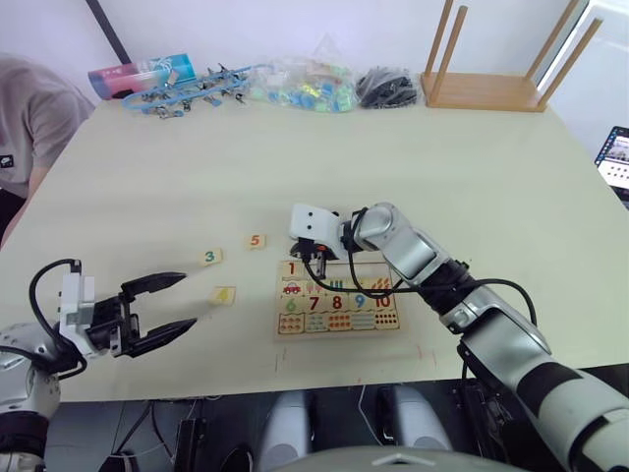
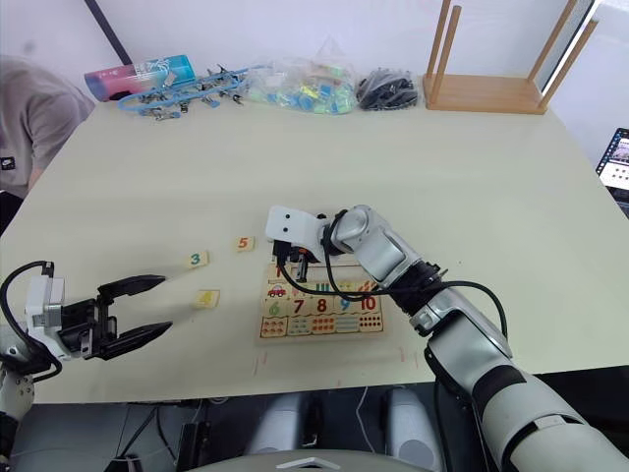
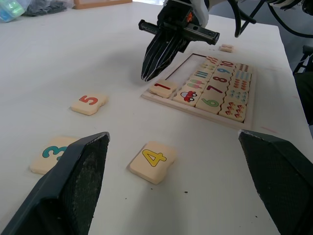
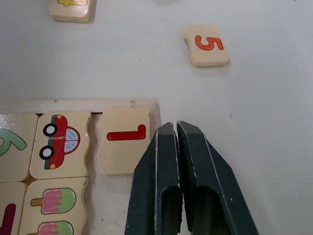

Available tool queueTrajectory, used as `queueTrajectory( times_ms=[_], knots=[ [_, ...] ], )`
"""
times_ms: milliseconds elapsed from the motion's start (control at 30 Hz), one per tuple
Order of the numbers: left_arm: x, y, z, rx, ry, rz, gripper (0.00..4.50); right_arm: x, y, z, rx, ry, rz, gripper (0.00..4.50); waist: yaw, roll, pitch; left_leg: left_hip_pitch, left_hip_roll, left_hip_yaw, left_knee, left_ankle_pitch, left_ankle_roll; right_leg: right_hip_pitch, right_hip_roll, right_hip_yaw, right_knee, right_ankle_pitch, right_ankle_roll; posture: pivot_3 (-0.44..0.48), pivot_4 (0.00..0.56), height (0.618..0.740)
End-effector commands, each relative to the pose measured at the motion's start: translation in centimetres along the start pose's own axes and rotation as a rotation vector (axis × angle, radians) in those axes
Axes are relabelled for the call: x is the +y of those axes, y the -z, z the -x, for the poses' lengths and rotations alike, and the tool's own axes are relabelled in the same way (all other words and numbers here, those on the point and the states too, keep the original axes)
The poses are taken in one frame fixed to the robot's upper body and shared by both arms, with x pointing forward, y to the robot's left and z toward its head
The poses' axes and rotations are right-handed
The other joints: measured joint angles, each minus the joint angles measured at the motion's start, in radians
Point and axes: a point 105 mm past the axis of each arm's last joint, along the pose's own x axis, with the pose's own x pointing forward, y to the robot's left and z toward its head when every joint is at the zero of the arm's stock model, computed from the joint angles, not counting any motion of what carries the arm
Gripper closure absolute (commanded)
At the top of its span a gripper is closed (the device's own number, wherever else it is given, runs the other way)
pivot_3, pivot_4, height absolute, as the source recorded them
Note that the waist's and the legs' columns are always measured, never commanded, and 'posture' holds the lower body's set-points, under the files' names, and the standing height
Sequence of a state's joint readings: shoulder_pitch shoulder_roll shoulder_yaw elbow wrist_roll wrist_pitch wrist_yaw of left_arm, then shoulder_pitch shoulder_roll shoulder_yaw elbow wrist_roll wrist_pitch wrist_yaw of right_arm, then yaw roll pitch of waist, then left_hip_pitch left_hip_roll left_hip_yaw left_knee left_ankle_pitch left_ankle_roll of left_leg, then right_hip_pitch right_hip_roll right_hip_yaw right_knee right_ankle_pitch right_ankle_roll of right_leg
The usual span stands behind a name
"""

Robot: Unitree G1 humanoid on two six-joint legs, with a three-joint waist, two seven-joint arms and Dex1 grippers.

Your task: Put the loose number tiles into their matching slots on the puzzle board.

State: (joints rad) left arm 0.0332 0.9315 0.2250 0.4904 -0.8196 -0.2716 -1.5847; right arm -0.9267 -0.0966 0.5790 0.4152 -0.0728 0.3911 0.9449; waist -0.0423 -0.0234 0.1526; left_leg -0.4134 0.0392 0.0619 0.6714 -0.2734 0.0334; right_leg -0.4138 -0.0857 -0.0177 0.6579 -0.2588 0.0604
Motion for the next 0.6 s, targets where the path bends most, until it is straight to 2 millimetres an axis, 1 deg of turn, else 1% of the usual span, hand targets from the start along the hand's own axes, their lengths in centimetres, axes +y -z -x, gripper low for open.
queueTrajectory(
  times_ms=[33, 600],
  knots=[
    [-0.18, -0.73, 0.15, -0.005, 0.033, -0.031, 0.0, 0.06, -0.84, -0.13, -0.029, -0.006, 0.031, 4.39, 0.0, 0.0, 0.0, 0.0, 0.0, 0.0, 0.0, 0.0, 0.0, 0.0, 0.0, 0.0, 0.0, 0.0, 0.0, 0.0, 0.15, 0.737],
    [-0.27, -0.7, 0.27, -0.004, 0.031, -0.028, 0.0, 0.63, -0.73, -0.38, -0.028, -0.04, 0.048, 4.39, 0.0, 0.0, 0.0, 0.0, 0.0, 0.0, 0.001, 0.0, 0.0, 0.0, 0.0, 0.0, 0.001, 0.0, 0.0, 0.0, 0.15, 0.737]
  ],
)
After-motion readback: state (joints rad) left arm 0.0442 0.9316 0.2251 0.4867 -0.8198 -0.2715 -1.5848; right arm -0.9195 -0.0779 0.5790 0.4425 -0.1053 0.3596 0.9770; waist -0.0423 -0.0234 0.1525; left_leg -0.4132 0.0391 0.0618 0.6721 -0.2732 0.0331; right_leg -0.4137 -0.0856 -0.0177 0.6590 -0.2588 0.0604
